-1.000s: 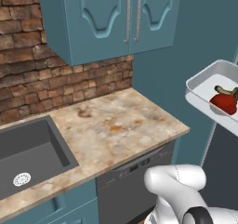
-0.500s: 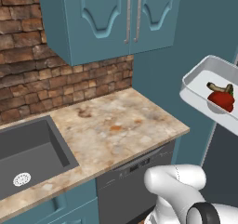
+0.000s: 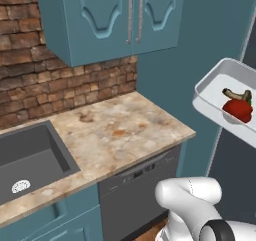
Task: Take the bell pepper and mushroom out of the freezer and place them in the tupperware container on the counter. Then put the tupperware containing the vegetables back in the freezer.
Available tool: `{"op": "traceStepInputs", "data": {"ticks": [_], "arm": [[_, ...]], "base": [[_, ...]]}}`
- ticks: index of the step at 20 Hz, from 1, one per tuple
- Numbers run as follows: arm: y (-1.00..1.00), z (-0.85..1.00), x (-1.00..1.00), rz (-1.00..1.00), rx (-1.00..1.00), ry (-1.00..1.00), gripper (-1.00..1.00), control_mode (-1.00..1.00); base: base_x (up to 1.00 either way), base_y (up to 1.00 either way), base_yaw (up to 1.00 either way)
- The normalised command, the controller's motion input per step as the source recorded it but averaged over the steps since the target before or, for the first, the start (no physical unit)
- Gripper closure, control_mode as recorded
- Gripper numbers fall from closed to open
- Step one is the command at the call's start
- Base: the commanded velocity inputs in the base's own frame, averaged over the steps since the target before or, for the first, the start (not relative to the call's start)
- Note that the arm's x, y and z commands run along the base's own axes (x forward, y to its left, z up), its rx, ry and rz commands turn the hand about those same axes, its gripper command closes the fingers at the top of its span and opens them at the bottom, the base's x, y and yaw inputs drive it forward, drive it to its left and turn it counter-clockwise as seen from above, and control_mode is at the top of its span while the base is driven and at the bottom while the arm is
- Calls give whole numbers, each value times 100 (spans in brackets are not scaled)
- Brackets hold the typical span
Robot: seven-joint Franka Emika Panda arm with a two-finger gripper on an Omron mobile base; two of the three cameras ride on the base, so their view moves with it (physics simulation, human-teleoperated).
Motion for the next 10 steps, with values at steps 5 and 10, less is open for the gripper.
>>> {"op": "traceStepInputs", "data": {"ticks": [5, 10], "arm": [[0, 0, 0, 0, 0, 0, 100, 100], [0, 0, 0, 0, 0, 0, 100, 100]], "base": [[-100, 2, -31], [-94, 0, -53]]}}
